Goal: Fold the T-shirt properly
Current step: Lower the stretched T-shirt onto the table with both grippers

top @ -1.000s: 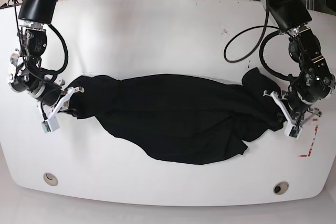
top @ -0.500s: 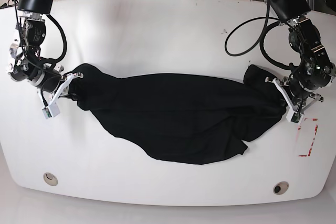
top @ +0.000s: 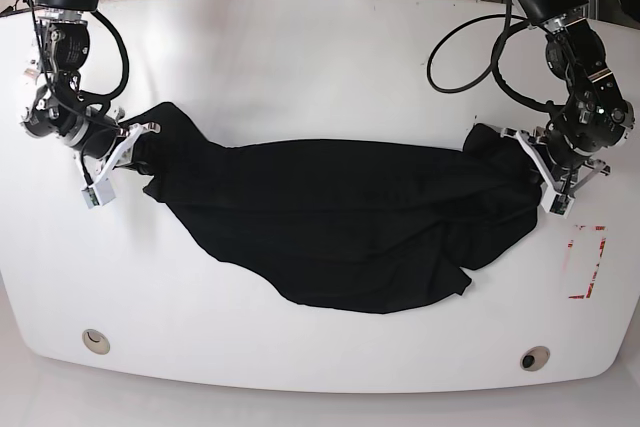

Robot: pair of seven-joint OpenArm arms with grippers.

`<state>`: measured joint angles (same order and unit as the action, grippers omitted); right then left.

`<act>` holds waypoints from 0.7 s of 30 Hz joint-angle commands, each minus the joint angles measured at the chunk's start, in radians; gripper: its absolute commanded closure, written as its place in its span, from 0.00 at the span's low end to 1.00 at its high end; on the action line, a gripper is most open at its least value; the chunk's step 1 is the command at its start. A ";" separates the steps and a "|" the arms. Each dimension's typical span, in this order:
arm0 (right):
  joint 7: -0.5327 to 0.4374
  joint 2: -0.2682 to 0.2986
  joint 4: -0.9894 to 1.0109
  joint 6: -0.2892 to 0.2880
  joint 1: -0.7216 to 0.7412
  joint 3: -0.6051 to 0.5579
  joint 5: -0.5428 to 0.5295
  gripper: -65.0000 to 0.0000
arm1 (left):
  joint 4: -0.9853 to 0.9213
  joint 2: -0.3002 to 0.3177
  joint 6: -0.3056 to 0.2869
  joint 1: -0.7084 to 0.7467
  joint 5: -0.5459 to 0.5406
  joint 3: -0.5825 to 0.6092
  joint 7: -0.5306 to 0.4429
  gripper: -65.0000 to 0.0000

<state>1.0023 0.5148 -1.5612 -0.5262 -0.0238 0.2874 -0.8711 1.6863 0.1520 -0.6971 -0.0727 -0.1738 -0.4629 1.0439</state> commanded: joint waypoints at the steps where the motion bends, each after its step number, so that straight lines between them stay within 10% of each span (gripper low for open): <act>1: -0.029 0.030 -0.011 -0.002 0.024 0.006 -0.027 1.00 | 0.026 0.001 -0.001 -0.028 -0.011 0.001 -0.028 1.00; 21: -0.024 0.074 0.099 0.002 0.148 0.003 -0.020 1.00 | 0.162 -0.082 -0.001 -0.116 0.005 0.001 0.030 0.83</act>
<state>0.9993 0.5648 -1.4601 -0.5236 0.0986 0.2832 -0.8734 1.8259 0.0589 -0.6971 -0.1715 -0.1490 -0.4641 1.0946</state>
